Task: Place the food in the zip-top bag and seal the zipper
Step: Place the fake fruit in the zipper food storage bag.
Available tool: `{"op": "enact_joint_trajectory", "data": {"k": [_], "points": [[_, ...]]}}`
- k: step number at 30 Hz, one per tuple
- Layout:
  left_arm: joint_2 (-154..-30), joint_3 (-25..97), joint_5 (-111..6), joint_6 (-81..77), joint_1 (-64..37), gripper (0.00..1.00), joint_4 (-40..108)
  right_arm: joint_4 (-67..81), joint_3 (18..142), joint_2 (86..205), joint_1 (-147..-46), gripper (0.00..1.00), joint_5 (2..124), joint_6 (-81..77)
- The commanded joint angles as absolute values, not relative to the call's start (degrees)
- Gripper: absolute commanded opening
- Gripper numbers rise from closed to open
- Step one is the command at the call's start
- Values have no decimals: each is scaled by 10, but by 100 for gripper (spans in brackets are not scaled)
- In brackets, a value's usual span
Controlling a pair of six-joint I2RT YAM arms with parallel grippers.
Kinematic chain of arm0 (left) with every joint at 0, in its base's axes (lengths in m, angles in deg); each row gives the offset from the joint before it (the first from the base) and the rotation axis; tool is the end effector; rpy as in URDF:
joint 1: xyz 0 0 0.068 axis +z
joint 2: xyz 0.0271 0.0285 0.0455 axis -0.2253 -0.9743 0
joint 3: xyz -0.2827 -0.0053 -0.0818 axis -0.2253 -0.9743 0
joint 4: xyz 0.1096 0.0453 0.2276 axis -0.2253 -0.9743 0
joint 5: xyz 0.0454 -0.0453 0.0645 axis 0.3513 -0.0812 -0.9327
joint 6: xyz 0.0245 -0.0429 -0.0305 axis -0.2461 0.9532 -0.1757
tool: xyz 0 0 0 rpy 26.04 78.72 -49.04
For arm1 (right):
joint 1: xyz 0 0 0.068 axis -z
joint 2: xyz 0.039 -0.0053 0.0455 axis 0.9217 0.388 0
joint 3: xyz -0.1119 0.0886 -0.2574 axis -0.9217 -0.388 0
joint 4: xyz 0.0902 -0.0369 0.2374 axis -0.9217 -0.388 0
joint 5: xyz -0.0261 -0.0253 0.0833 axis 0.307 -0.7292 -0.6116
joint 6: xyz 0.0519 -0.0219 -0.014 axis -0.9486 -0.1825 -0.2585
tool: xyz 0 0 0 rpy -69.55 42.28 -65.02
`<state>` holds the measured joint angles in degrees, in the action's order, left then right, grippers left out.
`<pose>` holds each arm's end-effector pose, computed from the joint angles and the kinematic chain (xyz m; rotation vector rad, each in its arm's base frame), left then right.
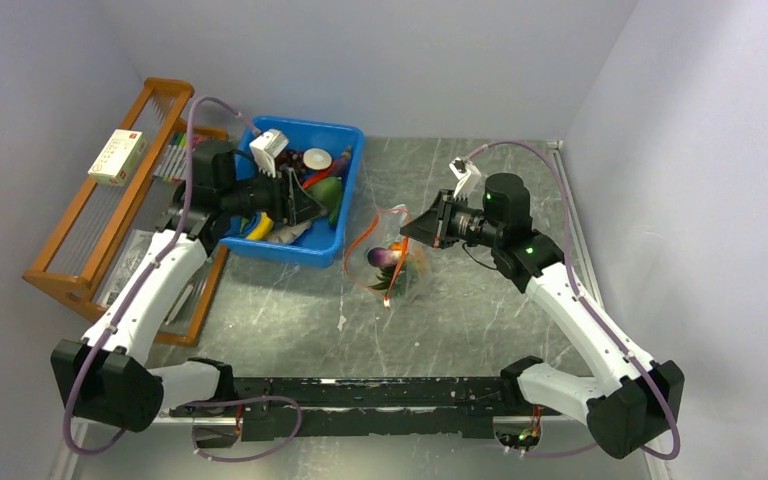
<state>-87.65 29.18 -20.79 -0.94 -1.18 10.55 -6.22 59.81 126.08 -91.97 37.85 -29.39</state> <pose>0.2513 -0.0912 0.3731 0.4778 2.0078 -1.0022 0.2019 0.1184 0.3610 -0.2512 2.0522 1.2193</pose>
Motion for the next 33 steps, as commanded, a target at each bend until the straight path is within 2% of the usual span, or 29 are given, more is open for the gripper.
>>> {"op": "enact_joint_trajectory", "data": {"k": [1,12,22,33], "points": [[-840,269,-118,64,-37,42,194,-61,613,1264,-918,0,384,-290],[-819,240,-171,133,-153,40,253,-56,613,1267,-918,0,402,-303],[-861,264,-277,104,-211,43,158,-45,613,1274,-918,0,394,-315],[-928,324,-320,84,-230,43,87,-37,613,1276,-918,0,385,-322]]}}
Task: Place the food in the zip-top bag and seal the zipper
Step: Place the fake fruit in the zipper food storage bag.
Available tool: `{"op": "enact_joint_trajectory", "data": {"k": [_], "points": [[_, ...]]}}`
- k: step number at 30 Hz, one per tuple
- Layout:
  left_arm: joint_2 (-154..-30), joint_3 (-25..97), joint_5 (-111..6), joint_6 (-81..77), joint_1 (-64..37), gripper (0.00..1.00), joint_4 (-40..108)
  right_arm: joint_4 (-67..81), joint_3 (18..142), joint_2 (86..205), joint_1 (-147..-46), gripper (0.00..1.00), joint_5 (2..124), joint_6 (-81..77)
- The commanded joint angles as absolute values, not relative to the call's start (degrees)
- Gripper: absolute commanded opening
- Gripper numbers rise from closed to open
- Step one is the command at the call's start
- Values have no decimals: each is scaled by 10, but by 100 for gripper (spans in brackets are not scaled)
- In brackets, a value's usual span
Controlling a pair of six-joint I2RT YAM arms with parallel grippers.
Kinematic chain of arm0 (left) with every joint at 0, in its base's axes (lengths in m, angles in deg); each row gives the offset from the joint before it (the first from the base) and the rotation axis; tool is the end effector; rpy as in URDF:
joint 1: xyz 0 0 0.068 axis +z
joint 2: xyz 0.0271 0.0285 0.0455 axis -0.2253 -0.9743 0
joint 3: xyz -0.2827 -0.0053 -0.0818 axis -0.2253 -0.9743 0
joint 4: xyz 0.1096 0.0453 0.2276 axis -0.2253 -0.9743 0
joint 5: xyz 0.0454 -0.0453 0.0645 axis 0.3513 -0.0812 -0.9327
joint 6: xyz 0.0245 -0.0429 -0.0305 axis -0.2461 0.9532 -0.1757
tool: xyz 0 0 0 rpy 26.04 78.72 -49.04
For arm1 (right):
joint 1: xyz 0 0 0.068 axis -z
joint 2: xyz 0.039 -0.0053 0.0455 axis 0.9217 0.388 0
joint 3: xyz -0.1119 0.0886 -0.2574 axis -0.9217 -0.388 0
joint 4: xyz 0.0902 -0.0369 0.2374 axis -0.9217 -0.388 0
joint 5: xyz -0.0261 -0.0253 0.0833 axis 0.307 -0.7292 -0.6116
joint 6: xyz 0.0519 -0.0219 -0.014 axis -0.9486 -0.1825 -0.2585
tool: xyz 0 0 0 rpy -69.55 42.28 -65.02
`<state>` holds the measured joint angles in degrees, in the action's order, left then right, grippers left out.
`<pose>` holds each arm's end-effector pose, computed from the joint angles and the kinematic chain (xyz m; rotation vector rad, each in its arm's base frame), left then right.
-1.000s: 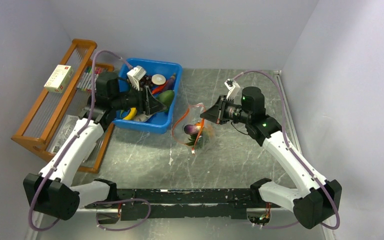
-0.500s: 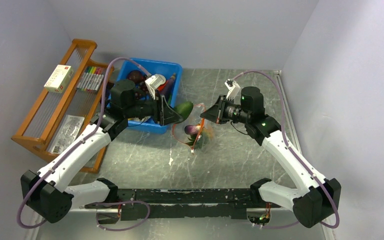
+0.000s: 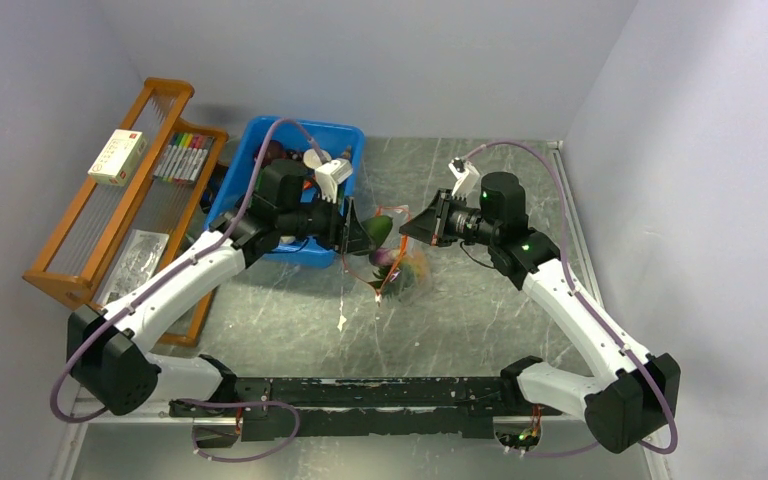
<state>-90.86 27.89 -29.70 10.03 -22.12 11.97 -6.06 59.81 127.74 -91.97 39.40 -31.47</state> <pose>0.2199 -0.1811 0.3517 0.5743 2.1594 -1.1625 0.2093 0.1208 0.3548 -0.1857 2.0912 1.2127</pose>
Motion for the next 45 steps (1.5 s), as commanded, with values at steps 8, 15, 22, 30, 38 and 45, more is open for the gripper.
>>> {"op": "enact_joint_trajectory", "data": {"k": [8,15,22,30,38,45], "points": [[-965,368,-347,54,-244,47,42,-31,613,1280,-918,0,377,-323],[-979,388,-352,40,-255,58,28,-25,613,1282,-918,0,372,-326],[-976,384,-351,40,-257,68,44,-26,611,1280,-918,0,372,-325],[-953,372,-367,37,-257,67,55,-22,608,1281,-918,0,369,-325],[-918,363,-400,25,-257,62,59,-20,608,1280,-918,0,366,-325],[-899,364,-490,12,-257,72,25,-26,604,1278,-918,0,368,-319]]}}
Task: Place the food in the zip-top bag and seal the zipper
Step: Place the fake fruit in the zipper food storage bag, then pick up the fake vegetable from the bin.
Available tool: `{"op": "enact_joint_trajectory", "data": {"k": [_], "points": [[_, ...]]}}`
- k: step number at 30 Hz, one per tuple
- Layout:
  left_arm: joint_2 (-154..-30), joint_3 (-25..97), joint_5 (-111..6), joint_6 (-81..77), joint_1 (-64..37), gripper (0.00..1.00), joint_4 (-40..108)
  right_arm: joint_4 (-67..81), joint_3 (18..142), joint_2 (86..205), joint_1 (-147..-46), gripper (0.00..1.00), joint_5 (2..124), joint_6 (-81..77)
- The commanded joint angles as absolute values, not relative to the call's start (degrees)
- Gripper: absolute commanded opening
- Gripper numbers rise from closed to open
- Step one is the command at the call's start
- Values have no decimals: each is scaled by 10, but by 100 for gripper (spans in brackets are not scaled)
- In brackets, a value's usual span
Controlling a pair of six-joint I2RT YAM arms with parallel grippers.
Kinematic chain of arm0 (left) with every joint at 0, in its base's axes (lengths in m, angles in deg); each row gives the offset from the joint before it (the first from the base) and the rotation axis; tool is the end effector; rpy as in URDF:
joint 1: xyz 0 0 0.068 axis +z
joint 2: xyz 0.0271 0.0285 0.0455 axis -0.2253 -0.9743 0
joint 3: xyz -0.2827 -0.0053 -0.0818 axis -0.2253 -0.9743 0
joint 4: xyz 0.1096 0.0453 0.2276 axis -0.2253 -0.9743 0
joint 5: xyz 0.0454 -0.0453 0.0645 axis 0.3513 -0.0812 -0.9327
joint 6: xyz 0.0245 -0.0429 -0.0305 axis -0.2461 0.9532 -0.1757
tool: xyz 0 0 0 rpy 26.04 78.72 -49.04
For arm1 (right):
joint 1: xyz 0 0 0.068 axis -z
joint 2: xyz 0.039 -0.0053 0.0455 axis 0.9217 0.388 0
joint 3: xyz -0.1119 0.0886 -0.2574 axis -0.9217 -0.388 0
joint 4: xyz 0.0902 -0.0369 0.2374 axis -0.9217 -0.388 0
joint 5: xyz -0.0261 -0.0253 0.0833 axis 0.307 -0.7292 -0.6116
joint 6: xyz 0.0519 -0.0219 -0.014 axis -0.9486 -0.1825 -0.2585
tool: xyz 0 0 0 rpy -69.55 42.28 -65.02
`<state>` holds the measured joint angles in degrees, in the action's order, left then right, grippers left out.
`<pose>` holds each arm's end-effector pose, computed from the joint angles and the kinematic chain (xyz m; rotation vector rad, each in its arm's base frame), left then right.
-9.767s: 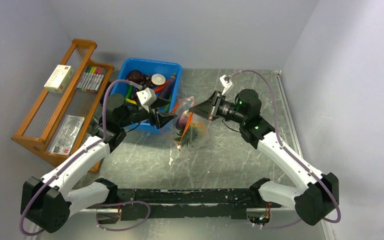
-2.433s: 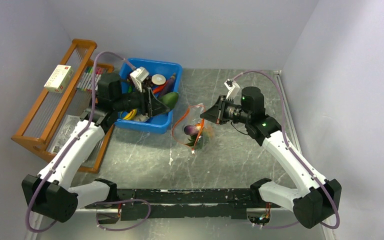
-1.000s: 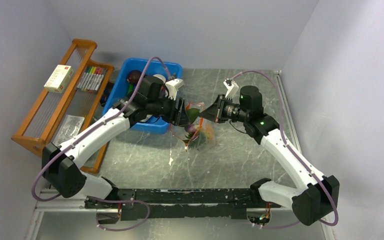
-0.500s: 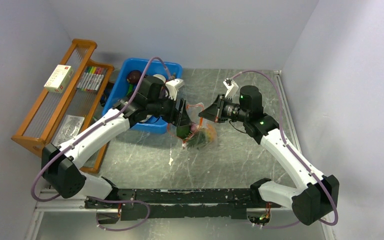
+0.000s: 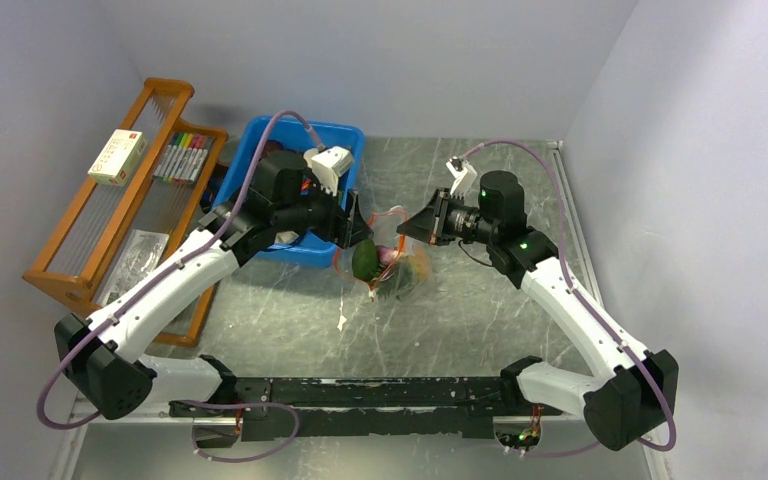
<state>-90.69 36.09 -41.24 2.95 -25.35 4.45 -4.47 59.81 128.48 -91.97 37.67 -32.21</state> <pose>0.2124 -0.1860 0.3869 0.6272 2.0916 -0.9233 0.2121 0.1232 0.3550 -0.2003 2.0814 1.2505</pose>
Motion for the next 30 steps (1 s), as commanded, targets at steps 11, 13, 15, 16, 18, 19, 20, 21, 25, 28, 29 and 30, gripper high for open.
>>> {"op": "enact_joint_trajectory", "data": {"k": [11,13,15,16,18,19,20,21,25,28,29,30], "points": [[-890,341,-608,-27,-203,89,35,-4,583,1266,-918,0,364,-319],[-896,341,-605,-34,-174,89,42,-9,583,1265,-918,0,363,-311],[-904,345,-605,-47,-142,89,44,-13,583,1263,-918,0,364,-303],[-909,350,-606,-55,-130,89,43,-16,583,1263,-918,0,365,-297],[-920,356,-609,-71,-102,87,47,-21,586,1262,-918,0,367,-289],[-925,357,-609,-79,-89,85,53,-23,588,1260,-917,0,367,-285],[-931,360,-608,-86,-76,82,57,-23,590,1258,-918,0,367,-282],[-939,364,-609,-92,-65,78,60,-22,591,1256,-918,0,367,-280],[-980,387,-629,-130,-32,63,67,-20,593,1250,-918,0,365,-277],[-1028,421,-634,-155,-12,61,60,-18,592,1251,-918,0,357,-278],[-1047,432,-636,-158,-5,61,61,-16,591,1251,-918,0,355,-279],[-1061,441,-633,-161,1,60,69,-12,589,1251,-918,0,354,-282]]}}
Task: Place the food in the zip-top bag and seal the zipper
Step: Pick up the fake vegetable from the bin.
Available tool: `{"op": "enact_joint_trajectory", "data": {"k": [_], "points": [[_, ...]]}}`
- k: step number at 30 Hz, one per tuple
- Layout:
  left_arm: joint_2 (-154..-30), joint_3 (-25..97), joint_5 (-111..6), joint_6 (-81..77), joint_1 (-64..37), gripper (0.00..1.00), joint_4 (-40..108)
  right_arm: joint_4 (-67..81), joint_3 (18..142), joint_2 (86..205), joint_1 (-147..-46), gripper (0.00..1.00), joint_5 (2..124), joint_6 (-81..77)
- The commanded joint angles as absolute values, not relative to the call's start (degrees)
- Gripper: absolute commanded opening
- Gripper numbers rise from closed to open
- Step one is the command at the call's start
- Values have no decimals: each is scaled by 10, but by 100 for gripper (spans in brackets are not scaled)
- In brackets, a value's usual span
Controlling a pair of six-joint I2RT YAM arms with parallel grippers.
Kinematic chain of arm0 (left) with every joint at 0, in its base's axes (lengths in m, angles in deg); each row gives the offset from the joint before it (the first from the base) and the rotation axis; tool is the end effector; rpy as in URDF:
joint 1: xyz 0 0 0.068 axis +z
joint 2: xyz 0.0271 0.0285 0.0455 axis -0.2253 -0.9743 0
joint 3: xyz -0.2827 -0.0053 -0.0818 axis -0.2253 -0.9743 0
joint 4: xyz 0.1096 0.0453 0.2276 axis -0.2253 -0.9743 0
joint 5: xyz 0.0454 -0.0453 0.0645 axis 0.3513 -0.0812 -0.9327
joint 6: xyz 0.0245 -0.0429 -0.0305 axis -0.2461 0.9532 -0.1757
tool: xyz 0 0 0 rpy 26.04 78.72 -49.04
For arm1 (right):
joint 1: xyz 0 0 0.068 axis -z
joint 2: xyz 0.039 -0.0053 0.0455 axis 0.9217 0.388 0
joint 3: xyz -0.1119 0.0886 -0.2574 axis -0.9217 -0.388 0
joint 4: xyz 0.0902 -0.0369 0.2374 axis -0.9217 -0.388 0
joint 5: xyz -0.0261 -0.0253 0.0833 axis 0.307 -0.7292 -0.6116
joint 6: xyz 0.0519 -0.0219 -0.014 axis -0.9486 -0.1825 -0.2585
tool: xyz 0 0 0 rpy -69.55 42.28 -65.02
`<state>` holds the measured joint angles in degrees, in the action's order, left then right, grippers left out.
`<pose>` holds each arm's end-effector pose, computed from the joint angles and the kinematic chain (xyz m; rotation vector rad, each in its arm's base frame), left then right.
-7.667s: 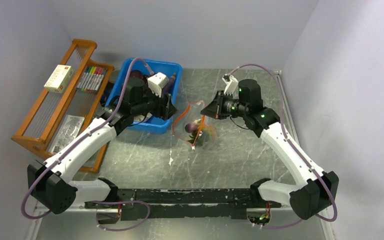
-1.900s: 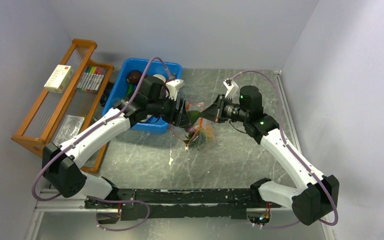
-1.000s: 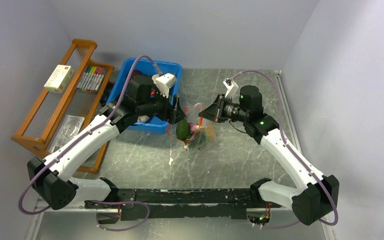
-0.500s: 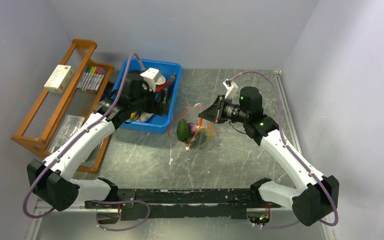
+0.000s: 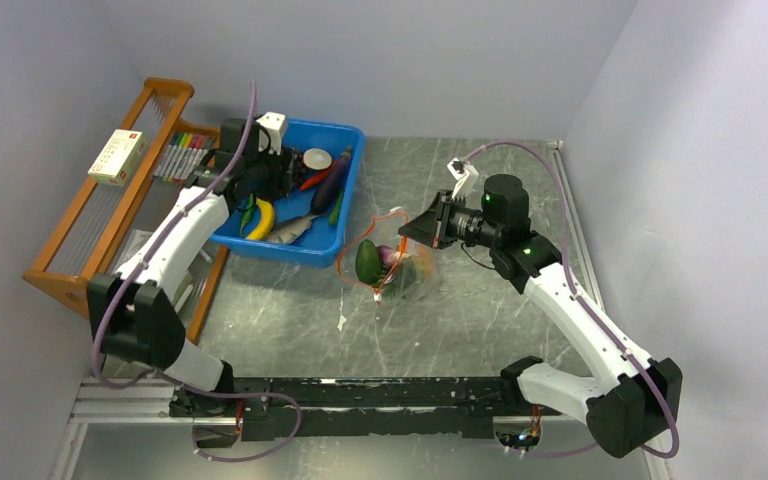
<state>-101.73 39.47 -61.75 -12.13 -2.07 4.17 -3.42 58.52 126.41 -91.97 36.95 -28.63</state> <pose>0.3230 -0.0864 0.3496 0.2535 2.2048 -0.1425 0.2041 0.1200 0.3571 -0.2827 2.0258 1.2275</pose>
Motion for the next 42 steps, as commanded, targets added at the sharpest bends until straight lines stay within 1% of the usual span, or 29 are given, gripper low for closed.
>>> {"op": "enact_joint_trajectory", "data": {"k": [1,2,4,6,11,13,15,20,25,28,34,38,42], "points": [[-1080,445,-628,-165,6,60,84,-10,588,1251,-917,0,353,-284],[-1095,448,-623,-172,10,61,100,-9,589,1252,-918,0,353,-286],[-1132,472,-603,-201,14,70,111,-11,592,1253,-917,0,353,-286],[-1173,502,-606,-229,20,74,123,-17,596,1253,-918,0,357,-285],[-1265,584,-668,-308,29,69,154,-35,608,1250,-918,0,367,-285],[-1288,598,-682,-345,29,68,175,-41,613,1250,-918,0,368,-287],[-1306,610,-706,-371,29,69,191,-47,613,1251,-918,0,368,-288],[-1358,648,-716,-430,30,74,179,-66,641,1253,-918,0,370,-285],[-1379,659,-726,-448,30,76,199,-55,636,1238,-918,0,375,-297],[-1396,683,-731,-456,30,75,192,-35,621,1223,-918,0,374,-317],[-1425,687,-758,-470,30,73,209,-43,598,1203,-918,0,377,-320],[-1441,688,-747,-461,30,73,203,-46,592,1190,-918,0,382,-320],[-1451,686,-739,-463,23,69,208,-32,573,1176,-918,0,375,-333]]}}
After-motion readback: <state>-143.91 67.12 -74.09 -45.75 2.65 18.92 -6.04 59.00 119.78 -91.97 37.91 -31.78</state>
